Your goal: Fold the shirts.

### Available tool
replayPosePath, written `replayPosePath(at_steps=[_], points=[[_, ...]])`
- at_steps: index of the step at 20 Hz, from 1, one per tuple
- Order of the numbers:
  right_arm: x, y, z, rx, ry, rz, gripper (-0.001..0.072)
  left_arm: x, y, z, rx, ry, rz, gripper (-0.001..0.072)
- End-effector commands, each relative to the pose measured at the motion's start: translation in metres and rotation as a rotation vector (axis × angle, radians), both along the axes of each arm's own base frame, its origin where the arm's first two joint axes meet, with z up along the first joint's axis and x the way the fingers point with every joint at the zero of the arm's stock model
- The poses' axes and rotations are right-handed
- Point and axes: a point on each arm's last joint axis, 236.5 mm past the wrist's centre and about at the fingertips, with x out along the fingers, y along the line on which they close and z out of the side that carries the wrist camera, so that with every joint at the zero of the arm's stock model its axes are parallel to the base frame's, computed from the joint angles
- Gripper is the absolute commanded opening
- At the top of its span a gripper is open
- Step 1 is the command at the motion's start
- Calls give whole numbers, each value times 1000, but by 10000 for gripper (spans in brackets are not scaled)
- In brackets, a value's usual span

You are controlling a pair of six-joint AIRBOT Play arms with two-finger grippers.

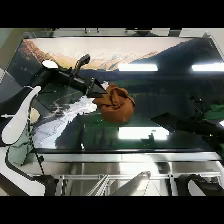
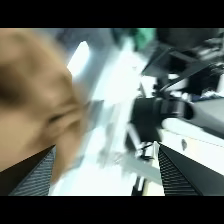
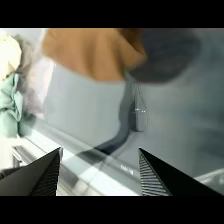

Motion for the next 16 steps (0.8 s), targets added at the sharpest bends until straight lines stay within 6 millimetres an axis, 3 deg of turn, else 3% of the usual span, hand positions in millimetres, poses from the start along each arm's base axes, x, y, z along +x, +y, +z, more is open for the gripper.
replayPosePath(at_steps=[1,2,4,6,8,10,12,13,14,15,16], points=[[24,11,-15,49,-20,-15,532,8,61,-43,214,70,63,702],[32,19,-22,68,-15,-23,532,11,71,-51,256,73,85,702],[45,38,-42,93,26,-9,526,21,69,-56,270,44,121,702],[56,62,-61,118,73,35,521,32,56,-62,284,-3,148,700],[64,84,-80,118,120,91,435,35,42,-73,300,-21,149,700],[71,102,-83,149,137,148,432,29,29,-94,308,13,122,693],[78,112,-68,214,126,202,187,21,20,-115,311,62,97,661],[81,112,-58,230,108,214,131,20,16,-118,293,84,99,408],[84,111,-46,250,85,227,55,23,10,-114,245,83,105,94],[87,108,-34,260,59,229,25,31,5,-101,169,73,129,3],[91,103,-21,264,25,222,25,43,3,-83,98,72,177,3]])
